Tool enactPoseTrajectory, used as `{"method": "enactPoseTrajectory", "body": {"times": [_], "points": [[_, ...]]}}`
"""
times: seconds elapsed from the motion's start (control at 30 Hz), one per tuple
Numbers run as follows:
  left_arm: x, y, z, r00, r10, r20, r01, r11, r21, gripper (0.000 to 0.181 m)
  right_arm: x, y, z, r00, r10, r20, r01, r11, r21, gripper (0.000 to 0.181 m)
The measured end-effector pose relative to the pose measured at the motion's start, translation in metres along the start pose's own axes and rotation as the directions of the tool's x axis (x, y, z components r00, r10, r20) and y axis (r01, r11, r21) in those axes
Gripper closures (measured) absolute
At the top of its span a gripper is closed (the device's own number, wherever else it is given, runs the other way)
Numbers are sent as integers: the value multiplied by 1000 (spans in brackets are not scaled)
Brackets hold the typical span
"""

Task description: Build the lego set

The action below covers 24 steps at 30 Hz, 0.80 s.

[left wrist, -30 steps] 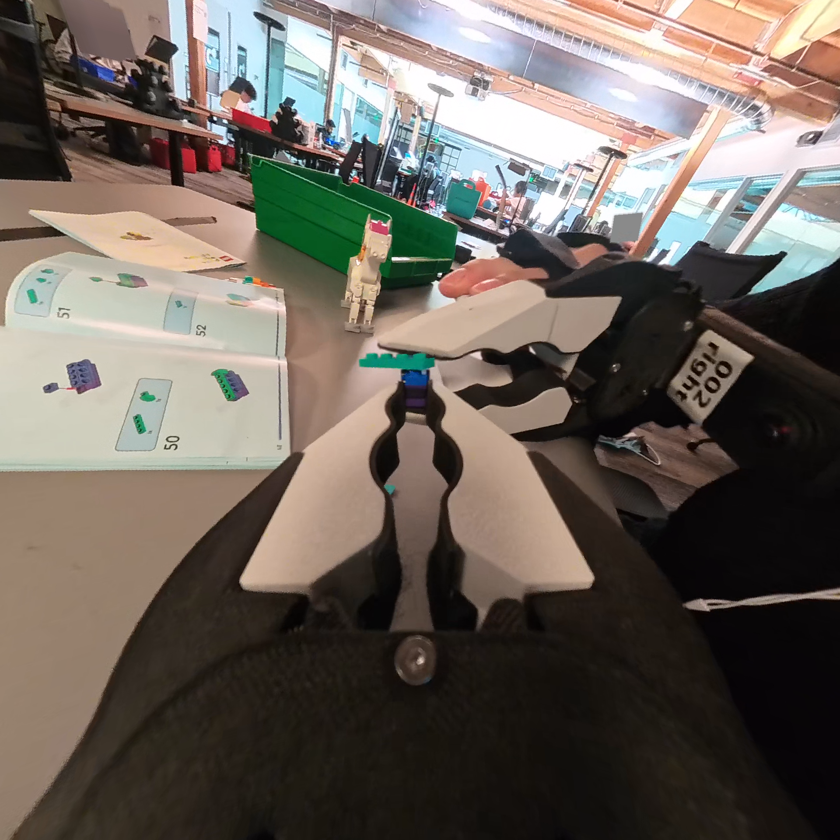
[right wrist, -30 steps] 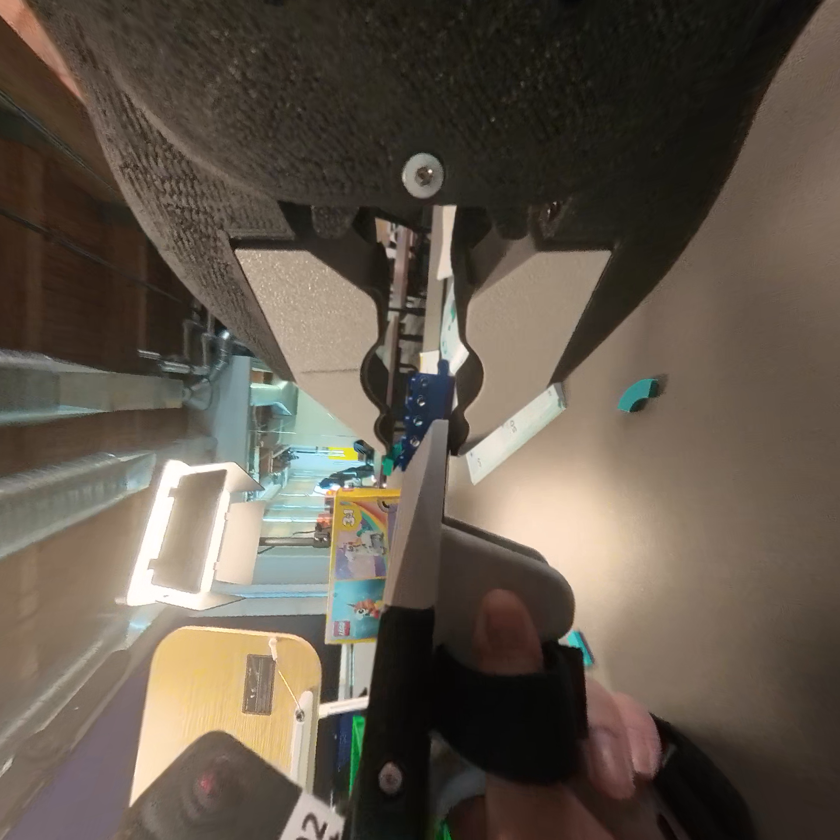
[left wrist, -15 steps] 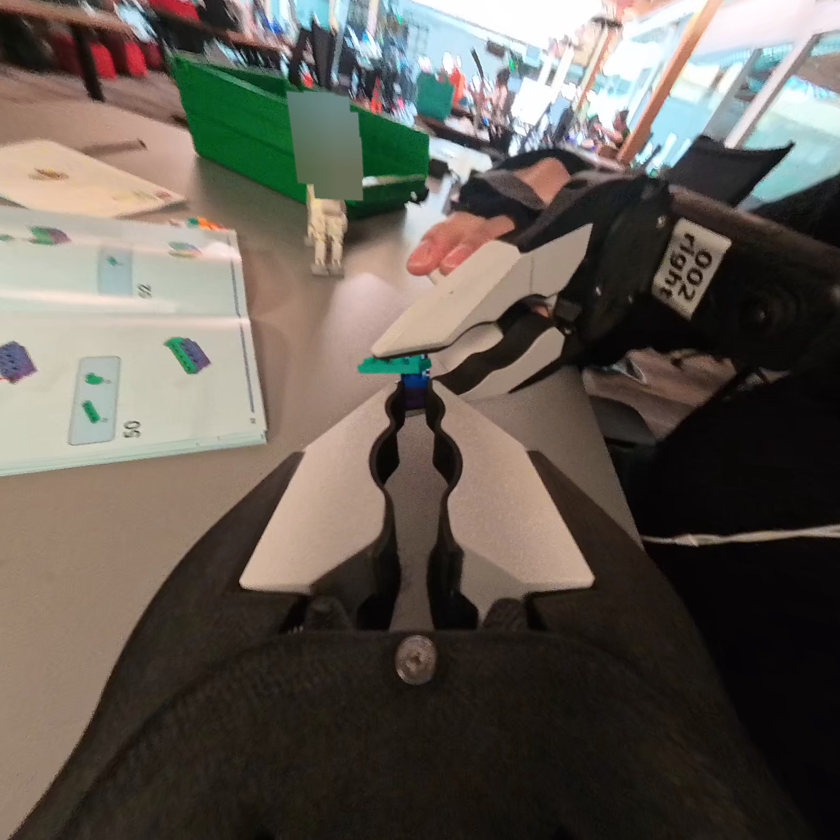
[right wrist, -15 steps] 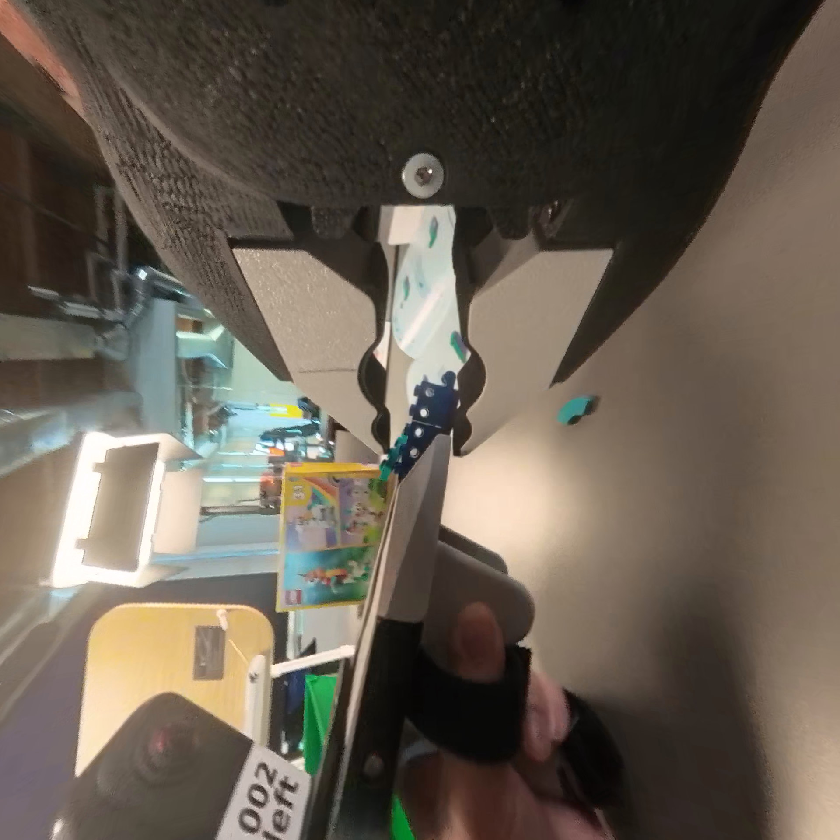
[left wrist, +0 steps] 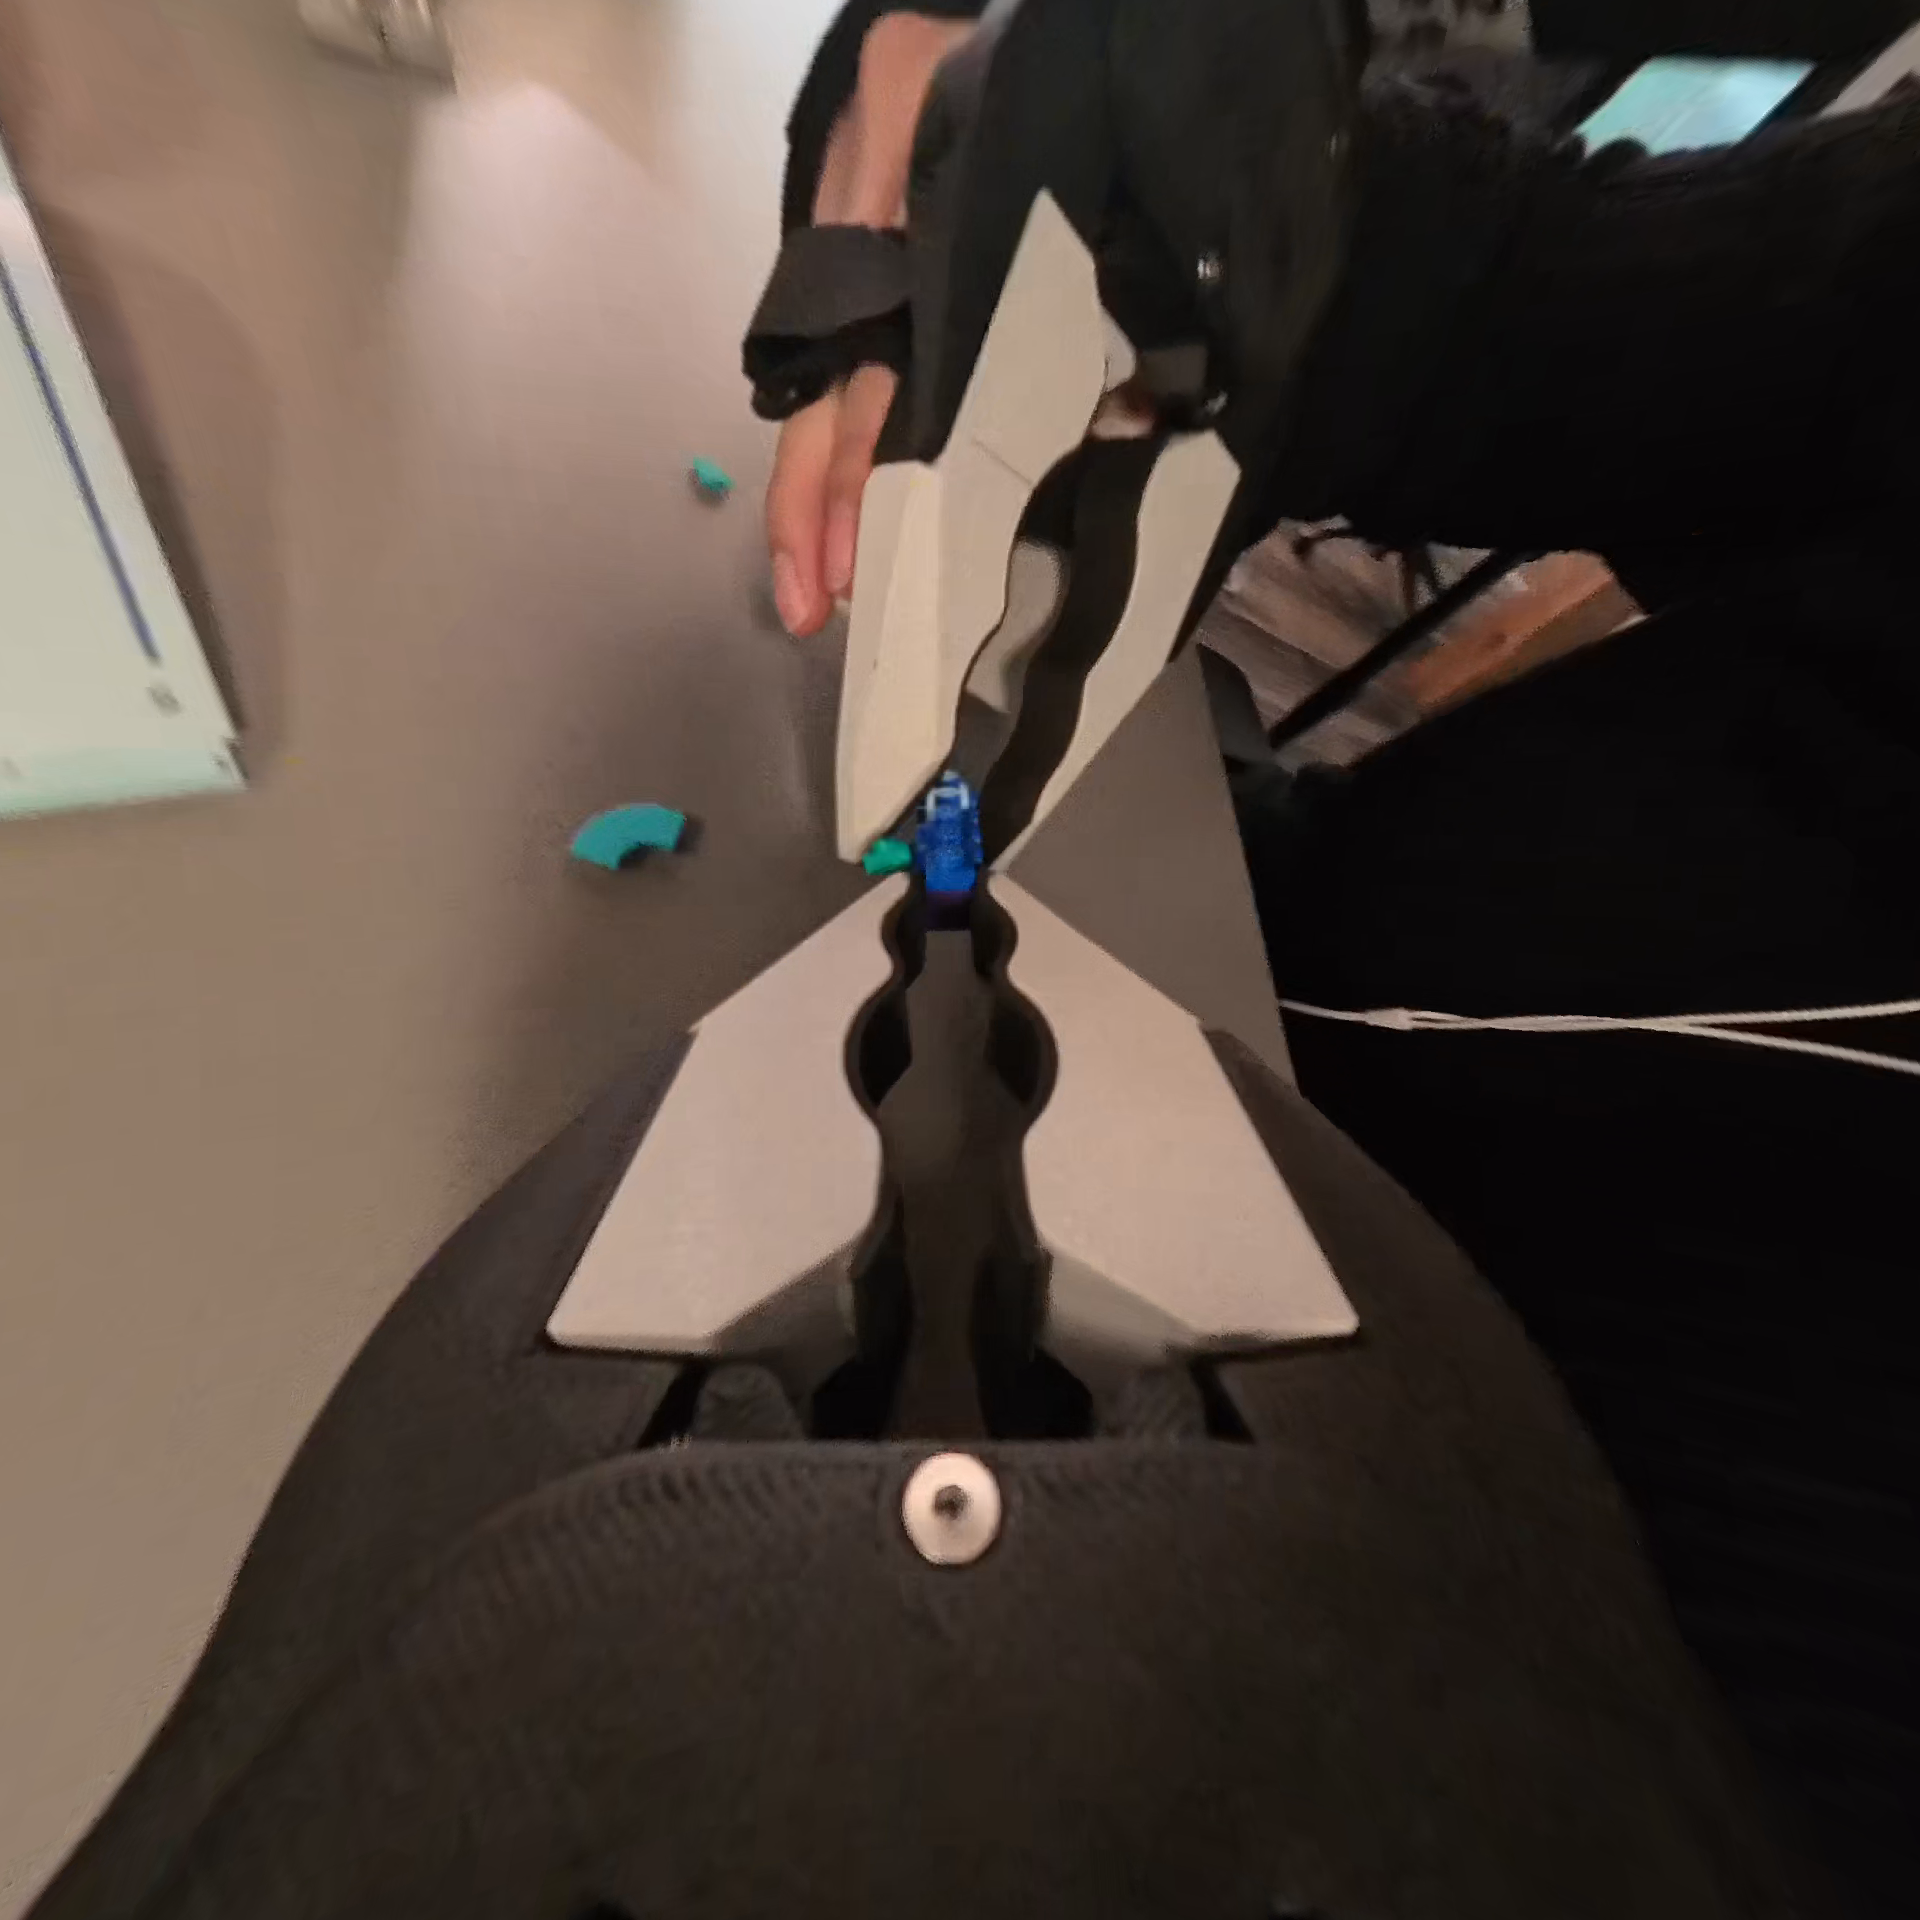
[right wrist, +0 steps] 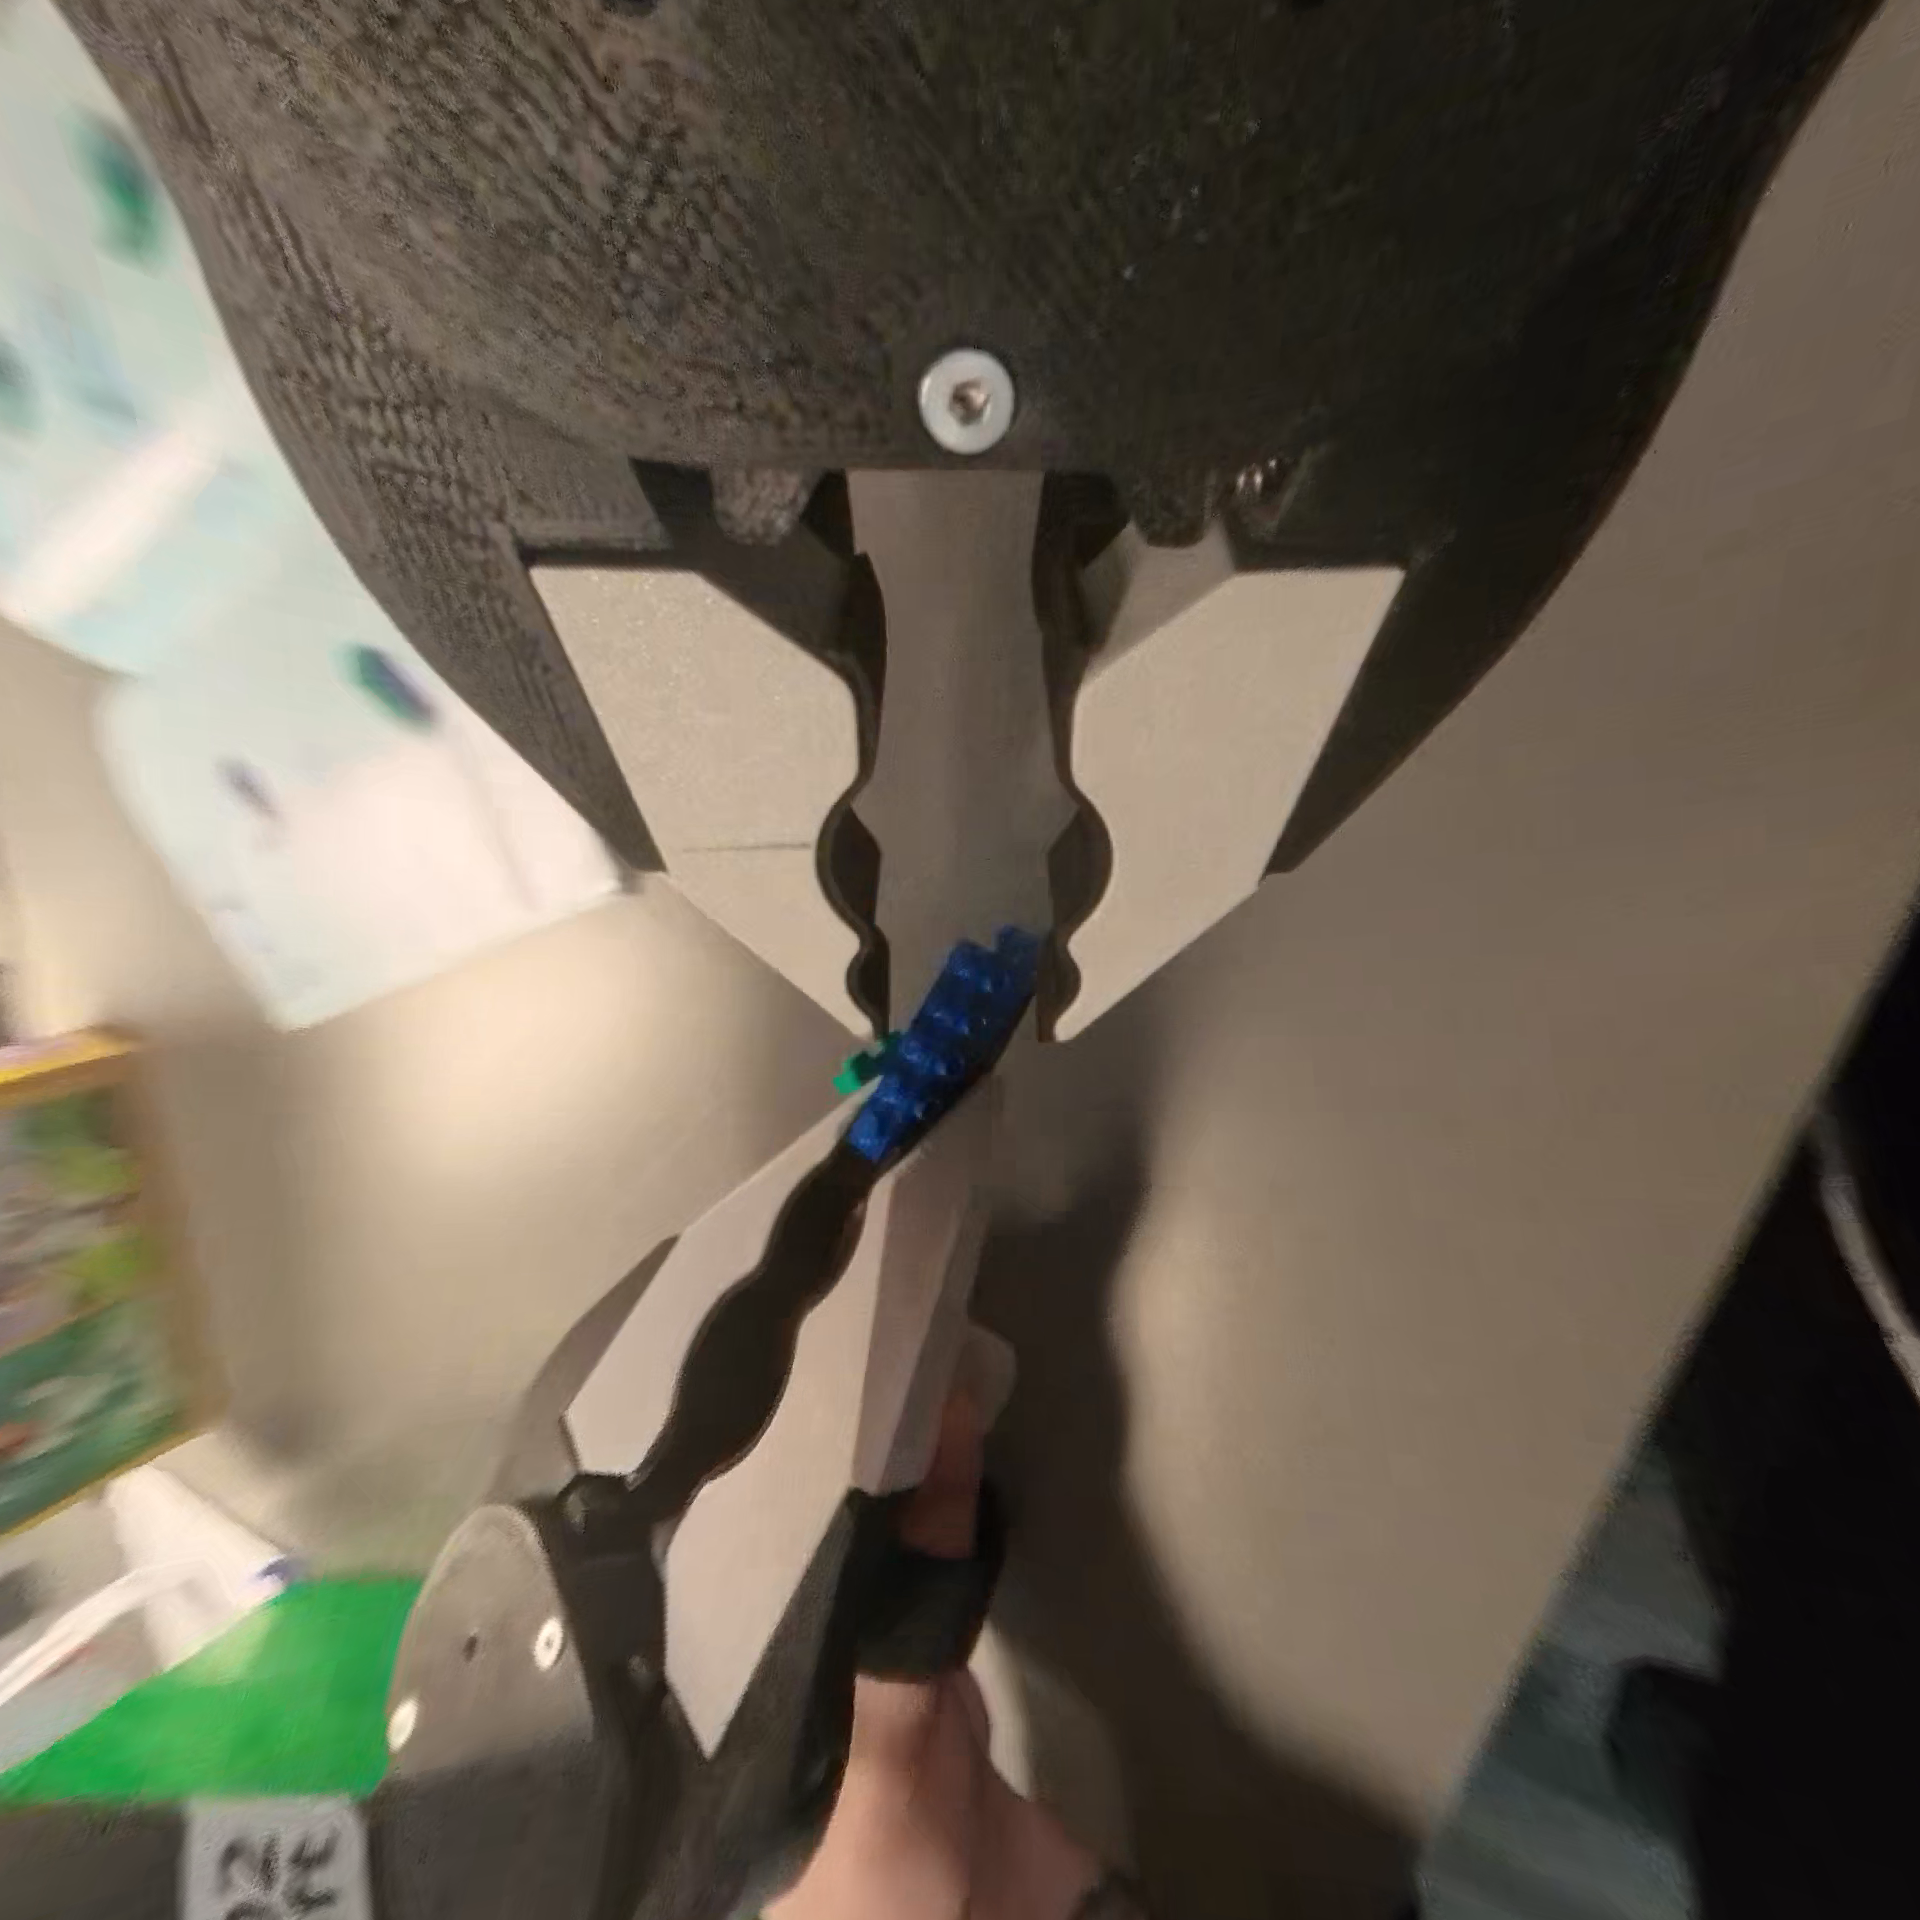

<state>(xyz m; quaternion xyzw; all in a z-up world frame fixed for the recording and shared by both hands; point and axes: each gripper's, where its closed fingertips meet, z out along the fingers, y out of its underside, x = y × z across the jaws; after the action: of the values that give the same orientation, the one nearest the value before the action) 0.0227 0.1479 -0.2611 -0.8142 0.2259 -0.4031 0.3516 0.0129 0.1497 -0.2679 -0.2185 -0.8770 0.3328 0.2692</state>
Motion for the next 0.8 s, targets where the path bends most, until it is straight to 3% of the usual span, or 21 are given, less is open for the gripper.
{"method": "enactPoseTrajectory", "body": {"times": [0.03,0.13,0.3,0.47,0.6,0.8], "points": [[-1,6,1,998,-53,-20,52,998,-31,174,-6,3,1,995,72,63,-73,997,7,153],[2,15,0,978,-188,-91,180,979,-93,174,-14,11,4,955,242,175,-246,969,2,153],[1,17,-4,979,-180,-91,171,981,-95,174,-5,16,1,912,370,177,-376,927,2,154],[16,35,-12,975,-156,-157,122,970,-210,173,6,21,5,875,481,63,-480,877,-32,157],[15,37,-16,980,-125,-153,91,972,-215,173,5,12,12,829,559,0,-558,829,-31,156],[15,36,-15,987,-80,-138,50,977,-208,173,8,13,18,830,534,-160,-550,832,-76,156]]}}
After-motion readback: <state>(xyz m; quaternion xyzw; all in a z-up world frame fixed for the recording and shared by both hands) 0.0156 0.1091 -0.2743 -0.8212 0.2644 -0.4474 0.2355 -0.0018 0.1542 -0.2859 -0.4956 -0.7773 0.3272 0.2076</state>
